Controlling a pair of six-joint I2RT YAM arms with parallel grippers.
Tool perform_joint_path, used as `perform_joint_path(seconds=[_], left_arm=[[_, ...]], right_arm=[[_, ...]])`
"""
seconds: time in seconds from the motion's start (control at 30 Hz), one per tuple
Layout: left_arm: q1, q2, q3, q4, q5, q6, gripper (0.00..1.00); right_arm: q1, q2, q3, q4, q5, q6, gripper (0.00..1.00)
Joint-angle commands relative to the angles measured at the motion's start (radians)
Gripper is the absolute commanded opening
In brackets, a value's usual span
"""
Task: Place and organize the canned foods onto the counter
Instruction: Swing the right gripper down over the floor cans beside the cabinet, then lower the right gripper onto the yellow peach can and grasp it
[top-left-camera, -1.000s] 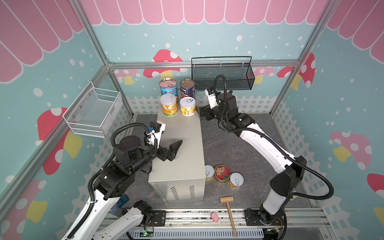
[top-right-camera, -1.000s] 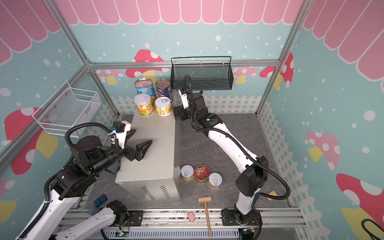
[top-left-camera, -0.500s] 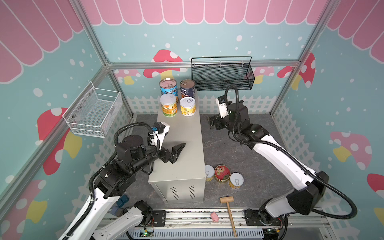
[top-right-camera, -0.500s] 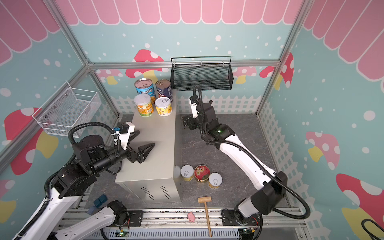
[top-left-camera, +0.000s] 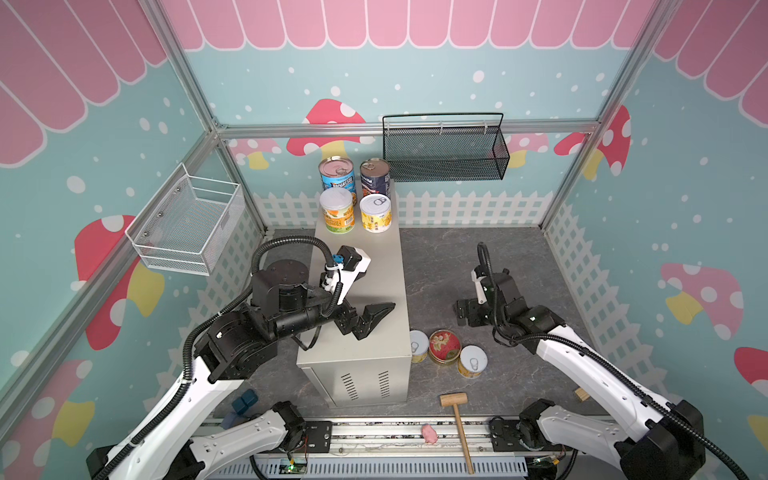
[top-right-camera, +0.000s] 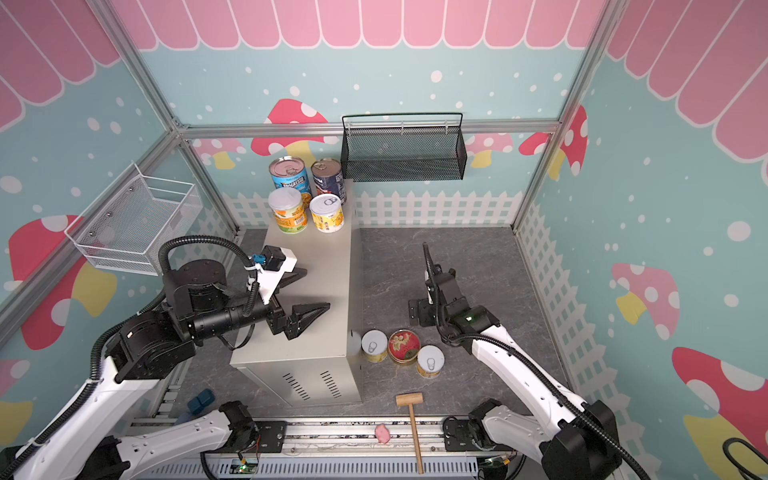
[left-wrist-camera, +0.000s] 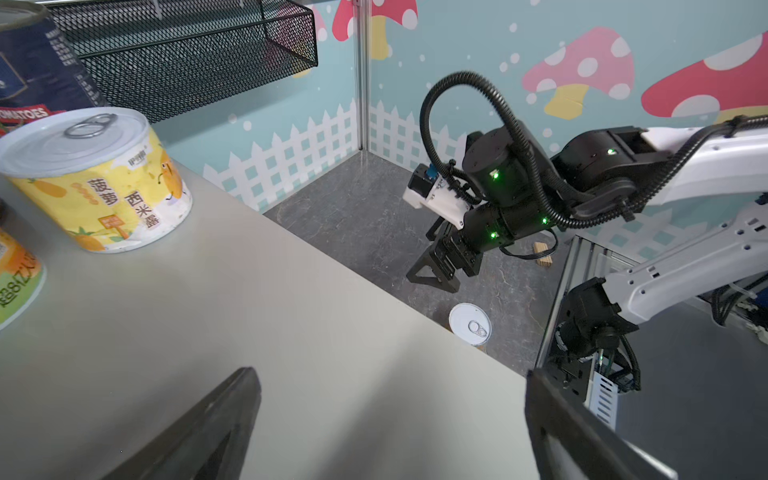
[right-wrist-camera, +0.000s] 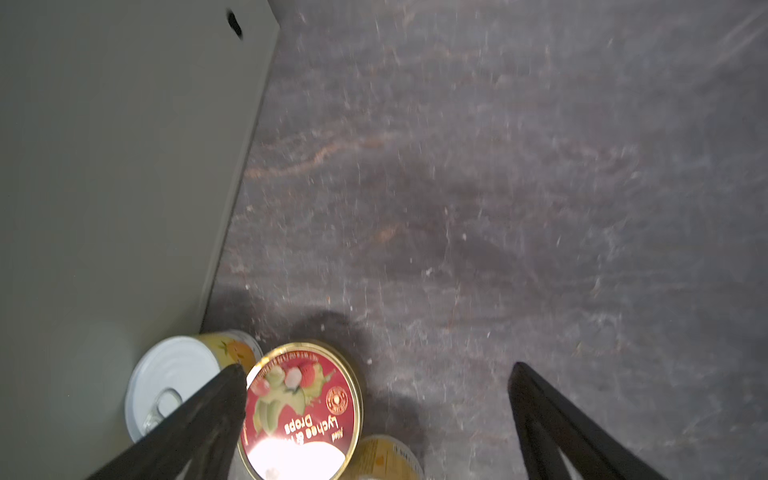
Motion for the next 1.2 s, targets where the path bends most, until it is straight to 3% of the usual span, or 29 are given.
perform_joint_path(seconds=[0.0, 0.37, 0.57, 0.77, 1.03, 1.17], left_arm=[[-0.007, 0.004, 0.018, -0.027, 0.027, 0.005, 1.00], [-0.007, -0.006, -0.008, -0.016, 0.038, 0.022, 1.00], [0.003, -0.010, -0.033, -0.002, 0.044, 0.022, 1.00], [0.044, -0.021, -0.058, 0.020, 0.086, 0.011, 1.00], [0.071, -0.032, -0.077, 0.038, 0.115, 0.005, 1.00], [0.073, -0.037, -0.081, 0.039, 0.115, 0.005, 1.00]], right_arm=[[0.056, -0.030, -0.060, -0.035, -0.018, 0.128, 0.99], [0.294, -0.020, -0.015, -0.299, 0.115, 0.318, 0.99], [0.371, -0.066, -0.058, -0.404, 0.087, 0.416, 0.99], [0.381, -0.117, -0.099, -0.471, 0.052, 0.425, 0.99], [0.381, -0.176, -0.223, -0.342, 0.040, 0.472, 0.98], [0.381, -0.138, -0.255, -0.256, 0.038, 0.469, 0.96]])
